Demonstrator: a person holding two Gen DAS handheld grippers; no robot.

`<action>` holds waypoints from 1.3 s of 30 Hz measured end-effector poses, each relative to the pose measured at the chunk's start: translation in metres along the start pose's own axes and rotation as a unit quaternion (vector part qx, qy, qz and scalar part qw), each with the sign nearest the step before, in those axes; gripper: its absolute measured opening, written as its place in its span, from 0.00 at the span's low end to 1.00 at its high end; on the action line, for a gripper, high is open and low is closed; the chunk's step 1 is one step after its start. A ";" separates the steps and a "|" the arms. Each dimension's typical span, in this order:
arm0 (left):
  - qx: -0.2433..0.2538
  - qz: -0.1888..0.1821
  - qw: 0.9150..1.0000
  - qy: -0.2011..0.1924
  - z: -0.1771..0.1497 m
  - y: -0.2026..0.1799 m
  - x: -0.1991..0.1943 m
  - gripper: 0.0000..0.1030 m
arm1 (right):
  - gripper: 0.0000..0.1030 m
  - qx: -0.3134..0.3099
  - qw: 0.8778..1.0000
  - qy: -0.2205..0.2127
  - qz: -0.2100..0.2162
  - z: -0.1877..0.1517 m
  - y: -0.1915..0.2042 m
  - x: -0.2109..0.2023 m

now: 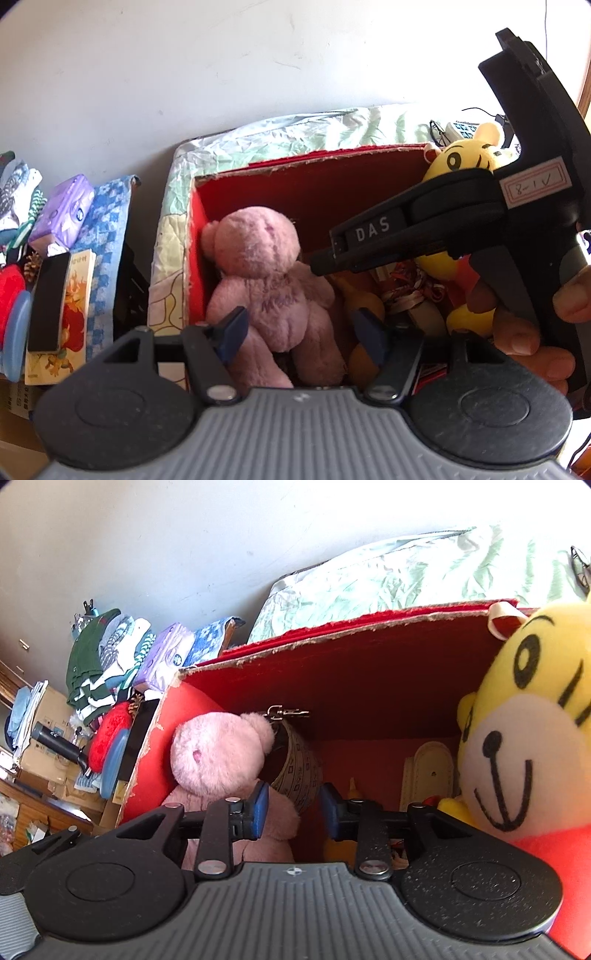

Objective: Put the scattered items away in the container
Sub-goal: 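Raise the right gripper up out of the red box, then move the right gripper toward the green-and-cream bean plush on the bed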

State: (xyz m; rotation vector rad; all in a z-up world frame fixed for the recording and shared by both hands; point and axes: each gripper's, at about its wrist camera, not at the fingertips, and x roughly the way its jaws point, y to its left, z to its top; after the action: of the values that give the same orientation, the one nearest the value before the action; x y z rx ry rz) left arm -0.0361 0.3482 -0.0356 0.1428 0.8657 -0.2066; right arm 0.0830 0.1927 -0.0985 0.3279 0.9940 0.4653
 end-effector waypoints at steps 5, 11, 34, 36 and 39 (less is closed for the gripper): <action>0.002 0.010 1.000 0.009 0.001 -0.003 0.003 0.66 | 0.33 -0.009 1.000 -0.023 -0.010 -0.001 0.000 -0.007; -0.004 0.019 1.000 0.021 0.002 -0.004 0.007 0.67 | 0.33 -0.005 0.999 -0.032 -0.005 -0.003 -0.004 -0.015; -0.063 0.028 0.996 -0.061 0.015 -0.021 -0.042 0.80 | 0.33 -0.002 0.994 -0.089 0.063 -0.015 -0.023 -0.084; -0.081 0.023 0.994 -0.068 0.014 -0.026 -0.048 0.80 | 0.33 -0.009 0.993 -0.096 0.072 -0.018 -0.029 -0.097; -0.110 0.010 0.991 -0.081 0.013 -0.040 -0.059 0.80 | 0.33 -0.007 0.991 -0.110 0.080 -0.021 -0.048 -0.120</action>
State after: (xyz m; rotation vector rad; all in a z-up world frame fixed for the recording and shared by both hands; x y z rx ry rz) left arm -0.0728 0.3139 0.0163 -0.0707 0.7198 -0.1013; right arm 0.0202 0.0908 -0.0450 0.4389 0.7522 0.5687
